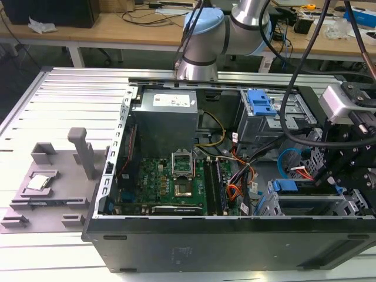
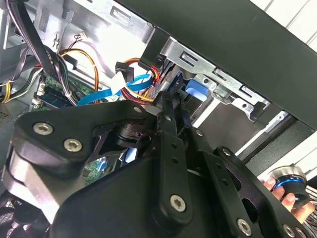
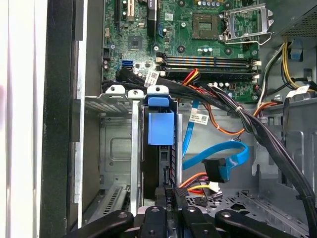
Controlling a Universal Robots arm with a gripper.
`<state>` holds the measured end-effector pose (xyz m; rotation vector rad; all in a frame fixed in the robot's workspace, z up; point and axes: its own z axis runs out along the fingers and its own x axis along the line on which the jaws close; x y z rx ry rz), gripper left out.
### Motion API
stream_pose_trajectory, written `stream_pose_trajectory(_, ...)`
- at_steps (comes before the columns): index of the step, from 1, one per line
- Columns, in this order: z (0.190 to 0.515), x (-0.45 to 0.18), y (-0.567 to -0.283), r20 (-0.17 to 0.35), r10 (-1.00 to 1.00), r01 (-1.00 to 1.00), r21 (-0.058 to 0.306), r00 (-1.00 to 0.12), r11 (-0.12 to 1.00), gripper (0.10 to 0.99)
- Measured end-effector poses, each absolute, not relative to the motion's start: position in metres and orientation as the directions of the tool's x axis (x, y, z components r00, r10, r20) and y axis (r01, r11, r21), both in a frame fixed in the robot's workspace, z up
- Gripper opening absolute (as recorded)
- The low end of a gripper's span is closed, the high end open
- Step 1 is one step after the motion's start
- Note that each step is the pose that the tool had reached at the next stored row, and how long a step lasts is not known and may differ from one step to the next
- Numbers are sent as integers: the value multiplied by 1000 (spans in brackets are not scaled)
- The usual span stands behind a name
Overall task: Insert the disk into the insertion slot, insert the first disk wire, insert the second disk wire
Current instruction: 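Insert the first disk wire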
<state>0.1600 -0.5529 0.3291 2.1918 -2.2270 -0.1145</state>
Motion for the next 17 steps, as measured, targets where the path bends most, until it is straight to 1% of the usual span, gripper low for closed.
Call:
stream_pose_trajectory(5, 329, 160, -553, -41, -999, -998, 63, -17, 15, 188)
stream_pose_trajectory(6, 332, 160, -553, -44, -999, -998, 63, -17, 14, 247)
stream_pose_trajectory(11, 355, 160, -552, -40, -999, -998, 62, -17, 15, 247)
stream_pose_trajectory(12, 359, 160, -552, -40, -999, -998, 62, -17, 15, 235)
stream_pose_trajectory(14, 368, 160, -552, -39, -999, -998, 62, -17, 15, 106)
stream_pose_trajectory(17, 382, 160, -551, -38, -999, -998, 62, -17, 15, 106)
